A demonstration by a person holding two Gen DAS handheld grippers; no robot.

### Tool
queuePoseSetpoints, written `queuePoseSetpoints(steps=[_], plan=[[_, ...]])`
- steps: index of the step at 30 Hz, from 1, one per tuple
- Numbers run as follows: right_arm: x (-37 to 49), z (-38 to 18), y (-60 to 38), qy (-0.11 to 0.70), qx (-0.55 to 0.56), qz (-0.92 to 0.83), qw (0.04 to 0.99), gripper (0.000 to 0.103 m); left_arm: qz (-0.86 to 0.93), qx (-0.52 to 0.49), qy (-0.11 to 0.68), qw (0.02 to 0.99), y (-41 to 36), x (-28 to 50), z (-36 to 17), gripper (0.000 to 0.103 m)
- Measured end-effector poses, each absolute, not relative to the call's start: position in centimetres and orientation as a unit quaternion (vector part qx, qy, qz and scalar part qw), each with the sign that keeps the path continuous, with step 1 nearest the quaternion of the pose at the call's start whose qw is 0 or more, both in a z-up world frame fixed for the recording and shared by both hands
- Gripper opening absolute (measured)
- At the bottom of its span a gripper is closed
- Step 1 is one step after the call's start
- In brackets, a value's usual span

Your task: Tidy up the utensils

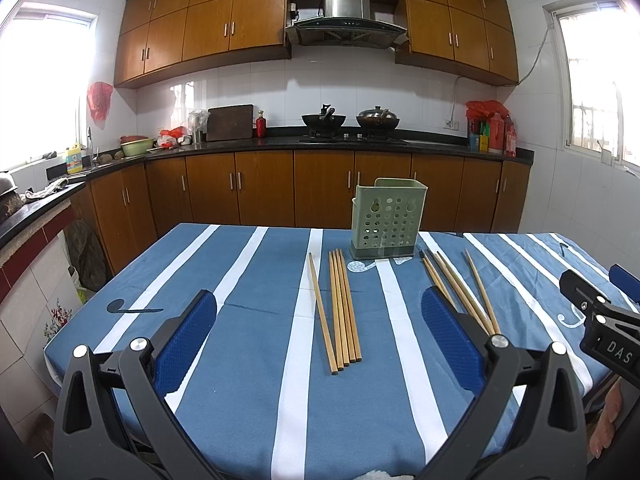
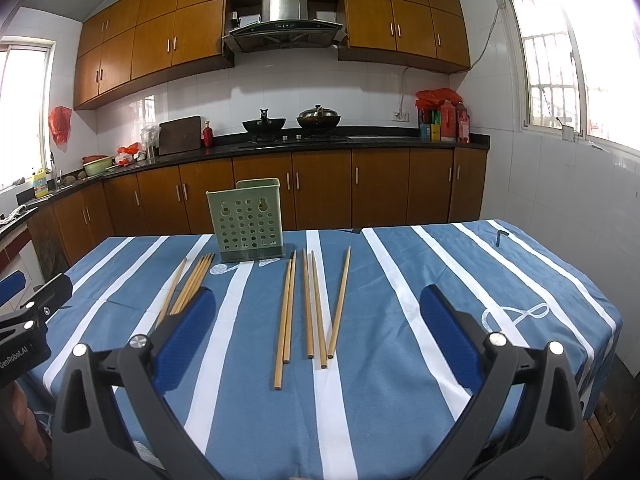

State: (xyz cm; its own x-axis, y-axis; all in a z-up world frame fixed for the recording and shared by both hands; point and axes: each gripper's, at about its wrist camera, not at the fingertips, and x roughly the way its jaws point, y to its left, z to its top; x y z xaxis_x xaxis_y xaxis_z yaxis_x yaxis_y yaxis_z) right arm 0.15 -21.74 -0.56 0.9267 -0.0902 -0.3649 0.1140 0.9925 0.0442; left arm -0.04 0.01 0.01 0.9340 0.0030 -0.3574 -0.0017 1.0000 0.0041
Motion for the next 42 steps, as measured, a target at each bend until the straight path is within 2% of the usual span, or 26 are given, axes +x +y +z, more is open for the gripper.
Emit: queuePoseSetpoints(steps=[9,14,16,18,21,22,23,24,26,32,35,42], plan=[[1.7,-1.8,-22.8,0.213,0.040,-0.052,0.975,0.099,0.010,0.001,0.208,0.978,0.3,1.7,-1.6,0.101],[4.8,-4.1,-24.3,0.274,0.057,-0.084,0.956,0.099,0.013,-0.013,0.257,0.966,2.0,4.4,-3.0,0.101],[6.6,-5.0,-25.4,0.301,0.072,-0.092,0.947,0.095,0.016,-0.019,0.276,0.961,2.8,5.7,-3.5,0.101],[8.4,-5.8,-26.3,0.322,0.085,-0.092,0.938,0.087,0.017,-0.023,0.290,0.957,3.5,6.9,-4.0,0.101],[11.9,-7.2,-27.6,0.363,0.104,-0.090,0.922,0.059,0.018,-0.029,0.314,0.949,4.3,9.1,-4.9,0.096],[13.0,-7.7,-27.9,0.372,0.112,-0.086,0.918,0.055,0.017,-0.031,0.324,0.946,4.5,9.9,-5.2,0.087],[14.2,-8.2,-28.1,0.382,0.123,-0.082,0.912,0.045,0.014,-0.033,0.332,0.943,4.6,10.5,-5.4,0.080],[15.4,-8.8,-28.3,0.393,0.134,-0.078,0.906,0.035,0.007,-0.040,0.345,0.938,4.9,11.4,-5.8,0.075],[17.4,-9.6,-28.6,0.407,0.150,-0.070,0.898,0.028,-0.001,-0.050,0.360,0.932,5.3,12.5,-6.3,0.072],[21.2,-11.7,-28.0,0.439,0.149,-0.066,0.884,0.024,-0.022,-0.041,0.380,0.924,5.0,14.2,-7.2,0.061],[21.2,-12.2,-27.9,0.437,0.127,-0.071,0.888,0.009,-0.038,-0.046,0.393,0.918,4.7,15.2,-7.6,0.056],[20.7,-12.2,-29.1,0.430,0.134,-0.075,0.890,0.008,-0.065,-0.054,0.428,0.900,3.5,16.8,-9.0,0.039]])
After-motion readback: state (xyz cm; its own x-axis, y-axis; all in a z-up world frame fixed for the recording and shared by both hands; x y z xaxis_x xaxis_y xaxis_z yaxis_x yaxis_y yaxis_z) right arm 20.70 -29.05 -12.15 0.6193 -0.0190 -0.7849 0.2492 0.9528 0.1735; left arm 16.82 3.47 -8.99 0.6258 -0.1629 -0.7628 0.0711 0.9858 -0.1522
